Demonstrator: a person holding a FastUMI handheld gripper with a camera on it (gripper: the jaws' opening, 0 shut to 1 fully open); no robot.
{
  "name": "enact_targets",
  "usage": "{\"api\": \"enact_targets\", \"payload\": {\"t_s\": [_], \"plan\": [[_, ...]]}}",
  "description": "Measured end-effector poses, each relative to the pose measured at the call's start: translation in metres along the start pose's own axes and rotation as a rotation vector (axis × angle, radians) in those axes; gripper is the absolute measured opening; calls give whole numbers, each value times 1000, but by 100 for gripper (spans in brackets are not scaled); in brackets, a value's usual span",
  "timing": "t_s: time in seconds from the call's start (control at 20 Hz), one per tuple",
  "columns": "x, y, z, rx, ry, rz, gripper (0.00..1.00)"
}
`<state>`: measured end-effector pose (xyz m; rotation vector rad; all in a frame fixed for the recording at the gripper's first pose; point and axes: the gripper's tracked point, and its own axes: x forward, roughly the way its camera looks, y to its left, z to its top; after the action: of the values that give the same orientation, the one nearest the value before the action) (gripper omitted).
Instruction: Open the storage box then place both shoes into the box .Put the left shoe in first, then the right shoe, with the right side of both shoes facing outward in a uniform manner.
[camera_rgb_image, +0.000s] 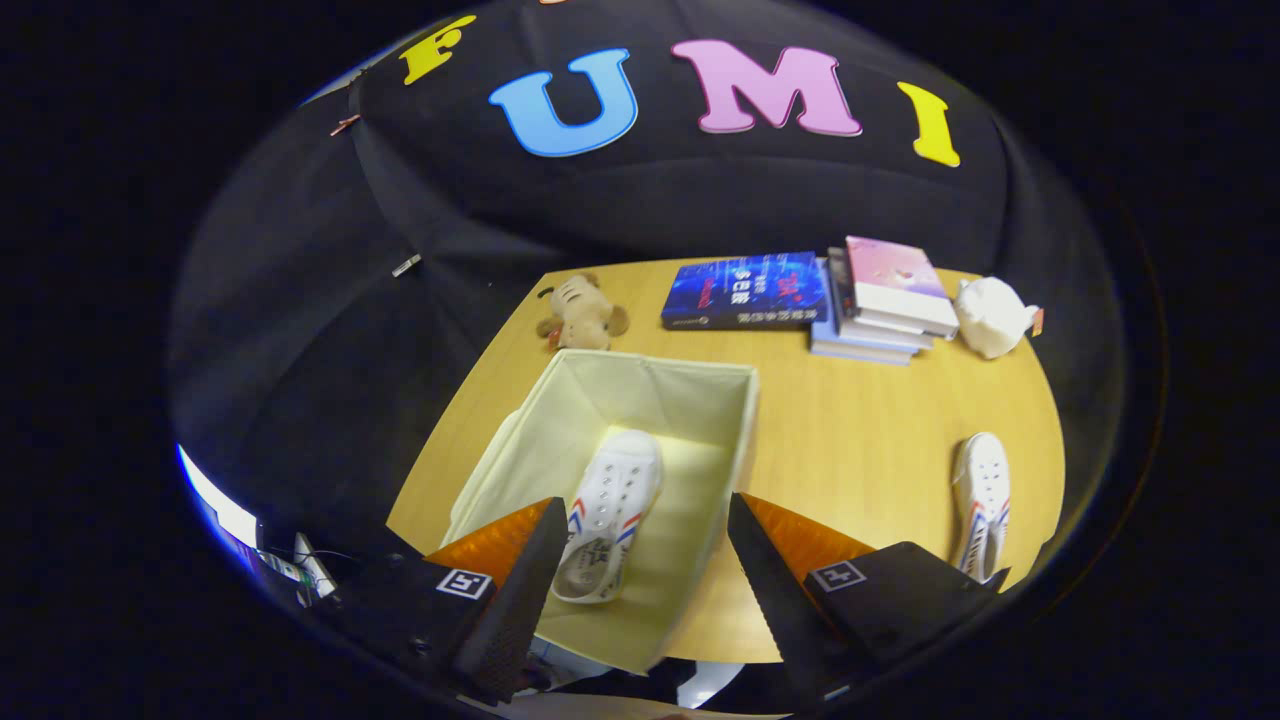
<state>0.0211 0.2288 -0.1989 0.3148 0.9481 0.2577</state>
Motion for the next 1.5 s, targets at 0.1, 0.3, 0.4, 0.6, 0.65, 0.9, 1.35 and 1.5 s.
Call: {"api": "enact_targets", "payload": {"t_s": [0.1, 0.3, 0.4, 0.6, 0.65, 0.9, 1.35, 1.5], "plan": [[-28, -49, 16, -40, -71, -78, 99], [-70, -145, 24, -79, -140, -214, 99], [-80, -187, 13, -70, -126, -258, 99], [-82, -262, -17, -11, -60, -301, 99], [-81, -282, -25, -5, -48, -318, 99], [-59, -348, -80, 25, 76, -331, 99], [6, -400, -156, 97, 287, -296, 96], [17, -406, -158, 93, 301, -282, 85]]}}
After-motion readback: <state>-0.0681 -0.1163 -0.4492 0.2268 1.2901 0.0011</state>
